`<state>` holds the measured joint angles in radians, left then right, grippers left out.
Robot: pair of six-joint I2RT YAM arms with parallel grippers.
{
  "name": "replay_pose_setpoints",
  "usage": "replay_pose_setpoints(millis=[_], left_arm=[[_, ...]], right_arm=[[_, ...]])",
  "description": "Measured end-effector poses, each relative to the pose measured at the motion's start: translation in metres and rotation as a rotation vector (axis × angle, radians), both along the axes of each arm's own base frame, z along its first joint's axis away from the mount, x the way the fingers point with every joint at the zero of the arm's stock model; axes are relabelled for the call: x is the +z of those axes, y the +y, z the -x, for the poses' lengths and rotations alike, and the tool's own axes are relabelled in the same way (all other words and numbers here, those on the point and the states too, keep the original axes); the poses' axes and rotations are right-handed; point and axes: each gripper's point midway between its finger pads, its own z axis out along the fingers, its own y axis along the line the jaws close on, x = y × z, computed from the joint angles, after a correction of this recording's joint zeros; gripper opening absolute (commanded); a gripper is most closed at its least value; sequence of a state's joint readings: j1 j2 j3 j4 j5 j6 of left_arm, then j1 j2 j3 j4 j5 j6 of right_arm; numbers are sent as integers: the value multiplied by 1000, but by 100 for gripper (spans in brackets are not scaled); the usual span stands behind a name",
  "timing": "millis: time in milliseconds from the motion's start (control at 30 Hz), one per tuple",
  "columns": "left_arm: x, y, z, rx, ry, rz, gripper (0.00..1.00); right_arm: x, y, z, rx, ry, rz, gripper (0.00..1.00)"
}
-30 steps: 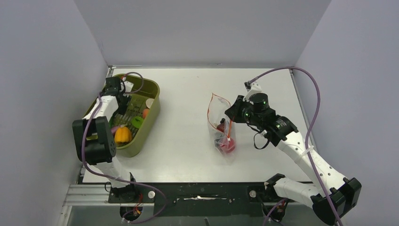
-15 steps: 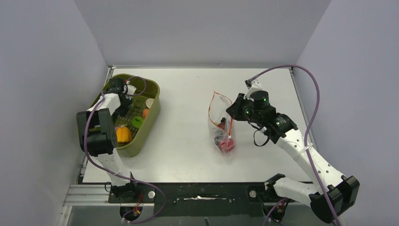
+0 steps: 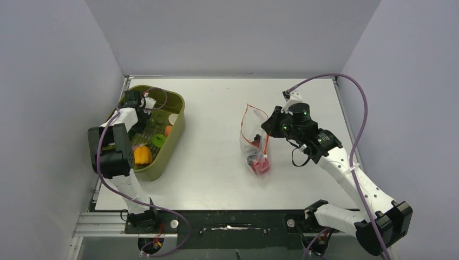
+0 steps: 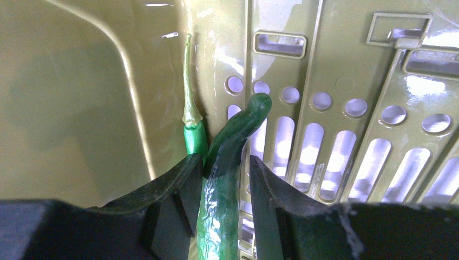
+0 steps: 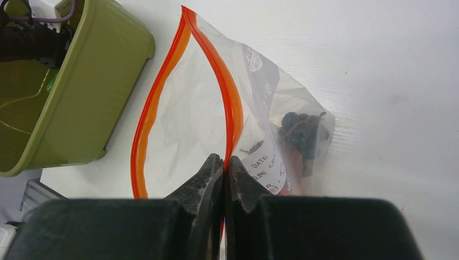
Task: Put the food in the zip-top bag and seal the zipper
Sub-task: Pick up the fake vegetable from the bin.
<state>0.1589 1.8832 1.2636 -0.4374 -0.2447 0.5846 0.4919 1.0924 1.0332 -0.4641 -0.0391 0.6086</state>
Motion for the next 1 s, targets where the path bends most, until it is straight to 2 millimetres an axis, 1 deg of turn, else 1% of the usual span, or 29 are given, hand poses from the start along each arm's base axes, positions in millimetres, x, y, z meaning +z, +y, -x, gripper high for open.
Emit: replay_pose_setpoints(millis=[100, 267, 433, 500, 567, 633, 867, 1000], left_arm=[[-1, -3, -2, -10, -7, 17, 41], [-2, -7, -4, -21, -10, 33, 43], [-1, -9, -7, -28, -20, 32, 46], [0, -12, -9, -34, -25, 32, 44], [0, -13, -10, -37, -28, 32, 38], [1, -13, -12, -38, -37, 32, 28], [1, -19, -16, -48, -65, 61, 13], [10, -27, -18, -46, -99, 99, 3]], right_arm=[[0, -1, 0, -2, -1, -1, 0], [3, -1, 1, -3, -8, -4, 0], [7, -2, 2, -3, -20, -11, 0], [10, -3, 3, -3, -26, -15, 0], [12, -3, 4, -3, -32, -17, 0], [13, -3, 4, -3, -34, -20, 0], [16, -4, 6, -5, -41, -27, 0], [21, -5, 8, -7, -52, -37, 0]])
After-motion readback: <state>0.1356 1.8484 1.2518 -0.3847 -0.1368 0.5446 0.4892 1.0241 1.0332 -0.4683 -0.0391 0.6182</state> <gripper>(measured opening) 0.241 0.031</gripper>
